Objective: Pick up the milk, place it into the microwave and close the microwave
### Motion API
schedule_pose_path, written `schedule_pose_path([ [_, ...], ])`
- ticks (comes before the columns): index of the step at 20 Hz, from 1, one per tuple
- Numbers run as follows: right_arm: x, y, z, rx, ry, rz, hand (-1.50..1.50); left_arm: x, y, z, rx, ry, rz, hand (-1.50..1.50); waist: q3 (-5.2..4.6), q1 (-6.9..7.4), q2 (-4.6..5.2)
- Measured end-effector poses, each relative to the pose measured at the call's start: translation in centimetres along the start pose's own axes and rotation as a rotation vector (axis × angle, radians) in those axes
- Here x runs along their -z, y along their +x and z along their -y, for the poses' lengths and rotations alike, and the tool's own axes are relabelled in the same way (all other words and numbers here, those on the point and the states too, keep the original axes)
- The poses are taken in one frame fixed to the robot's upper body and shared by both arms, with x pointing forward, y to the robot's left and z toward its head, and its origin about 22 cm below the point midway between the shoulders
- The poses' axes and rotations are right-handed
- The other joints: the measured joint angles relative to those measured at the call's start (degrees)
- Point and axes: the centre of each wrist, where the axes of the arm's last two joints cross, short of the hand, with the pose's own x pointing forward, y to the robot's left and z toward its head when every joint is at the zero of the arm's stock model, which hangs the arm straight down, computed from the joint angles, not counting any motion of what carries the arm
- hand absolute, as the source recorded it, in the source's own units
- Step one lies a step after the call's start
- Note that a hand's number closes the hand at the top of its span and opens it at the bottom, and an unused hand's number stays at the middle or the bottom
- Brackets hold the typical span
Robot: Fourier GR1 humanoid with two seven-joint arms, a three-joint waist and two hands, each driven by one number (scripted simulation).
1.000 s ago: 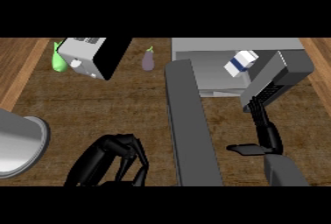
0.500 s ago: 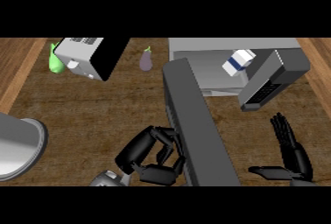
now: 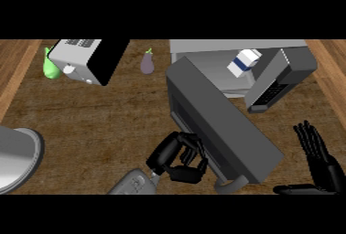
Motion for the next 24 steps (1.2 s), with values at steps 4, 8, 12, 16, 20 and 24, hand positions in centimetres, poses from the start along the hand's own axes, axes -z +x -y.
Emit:
schedule_pose_path([
  [4,0.7,1.9,0.1,0.041,0.03,0.042,-1.5,0.5,-1.1,0.8,0.002,0.039,0.026,1.5,-0.05,-0.95,0.17],
  [8,1.6,3.9,-0.2,0.072,0.072,0.073,-1.5,1.1,-1.4,1.3,-0.005,0.062,0.006,1.5,-0.09,-2.07,0.37],
  [12,3.0,5.5,-0.1,0.097,0.115,0.109,-1.5,1.8,-1.4,1.7,-0.012,0.067,-0.016,1.5,-0.11,-3.54,0.74],
  [16,4.0,7.1,-0.2,0.124,0.167,0.134,-1.5,2.6,-0.7,1.7,-0.045,0.103,0.0,1.5,-0.2,-5.16,1.03],
  [20,4.9,8.5,0.1,0.136,0.219,0.143,-1.5,3.4,-0.1,1.6,-0.066,0.157,0.03,1.5,-0.25,-6.5,1.41],
  [24,5.7,9.8,0.5,0.119,0.265,0.152,-1.5,4.5,0.9,1.2,-0.083,0.253,0.052,1.5,-0.27,-7.68,1.56],
])
